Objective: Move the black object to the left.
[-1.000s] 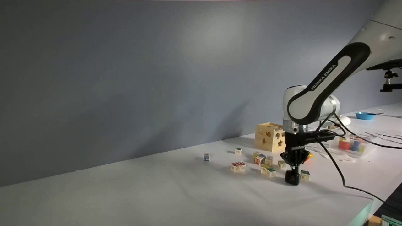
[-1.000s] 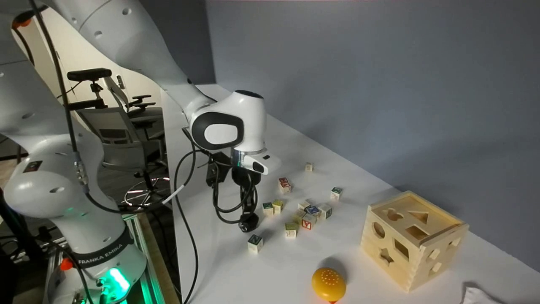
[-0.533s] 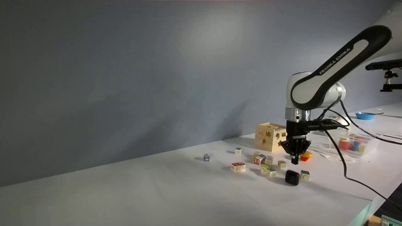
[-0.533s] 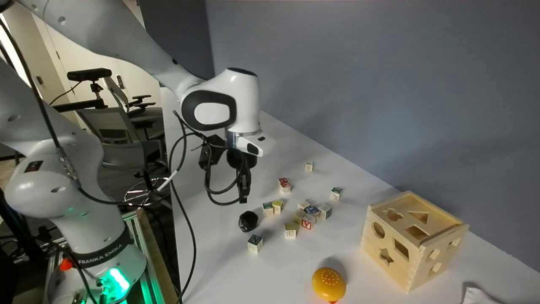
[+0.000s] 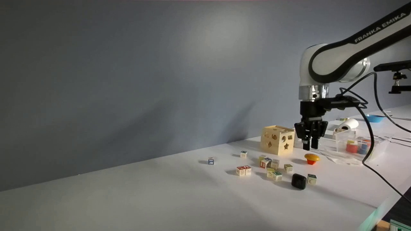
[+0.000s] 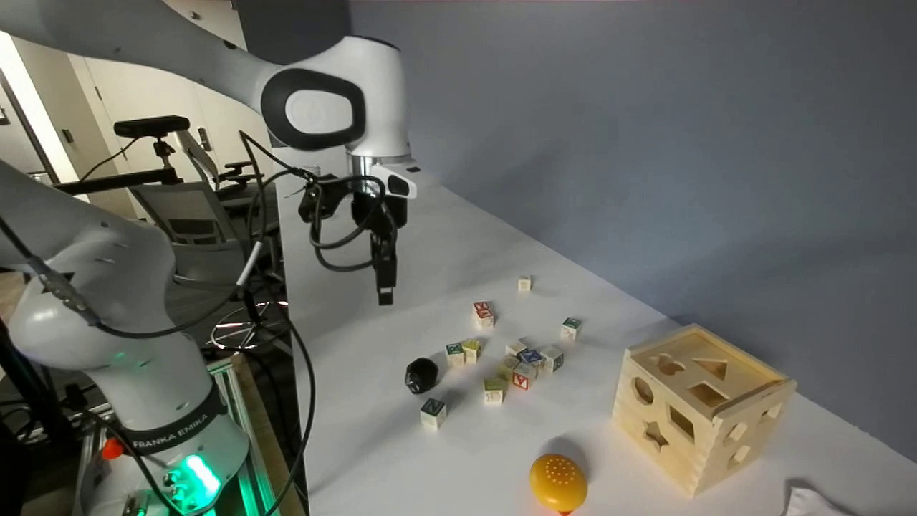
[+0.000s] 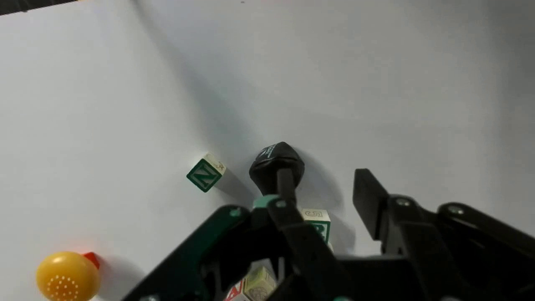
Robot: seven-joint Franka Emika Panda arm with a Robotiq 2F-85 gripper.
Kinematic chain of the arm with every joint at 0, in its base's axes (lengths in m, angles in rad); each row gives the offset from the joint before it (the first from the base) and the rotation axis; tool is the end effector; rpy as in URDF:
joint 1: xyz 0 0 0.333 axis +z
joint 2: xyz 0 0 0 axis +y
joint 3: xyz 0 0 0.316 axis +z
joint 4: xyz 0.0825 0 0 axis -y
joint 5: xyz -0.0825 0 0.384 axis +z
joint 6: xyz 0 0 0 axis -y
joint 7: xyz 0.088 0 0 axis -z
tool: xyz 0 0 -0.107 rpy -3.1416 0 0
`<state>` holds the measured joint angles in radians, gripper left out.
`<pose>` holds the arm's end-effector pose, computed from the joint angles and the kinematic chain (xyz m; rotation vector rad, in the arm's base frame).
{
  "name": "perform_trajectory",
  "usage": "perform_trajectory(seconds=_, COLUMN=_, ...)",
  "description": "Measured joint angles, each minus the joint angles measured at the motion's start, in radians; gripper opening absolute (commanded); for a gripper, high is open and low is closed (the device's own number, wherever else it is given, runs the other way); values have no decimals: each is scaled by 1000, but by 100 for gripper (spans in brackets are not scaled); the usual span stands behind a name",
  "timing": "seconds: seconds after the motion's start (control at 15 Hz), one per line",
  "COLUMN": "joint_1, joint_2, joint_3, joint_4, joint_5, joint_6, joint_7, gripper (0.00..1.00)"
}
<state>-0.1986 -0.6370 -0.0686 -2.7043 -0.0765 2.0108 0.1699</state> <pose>0.3245 -0.0923 0.4134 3.0568 -0.6005 -0.0903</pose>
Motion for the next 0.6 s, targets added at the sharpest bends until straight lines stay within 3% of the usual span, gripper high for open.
perform_trajectory(seconds=0.27, joint_1=25, joint_2=-64, joint_3=8, joint_4=65, joint_5=-15, joint_6=-98, joint_7=-88, gripper=99)
perform_trajectory(seconds=0.33, joint_1=34, joint_2=-70, joint_3=8, joint_4=82, joint_5=-25, joint_6=-115, joint_7=-119, gripper=82)
perform_trajectory(seconds=0.47, joint_1=37, joint_2=-71, joint_3=6, joint_4=90, joint_5=-26, joint_6=-120, joint_7=-123, gripper=97)
perform_trajectory(seconds=0.6, joint_1=37, joint_2=-66, joint_3=3, joint_4=88, joint_5=-26, joint_6=-120, joint_7=-123, gripper=99)
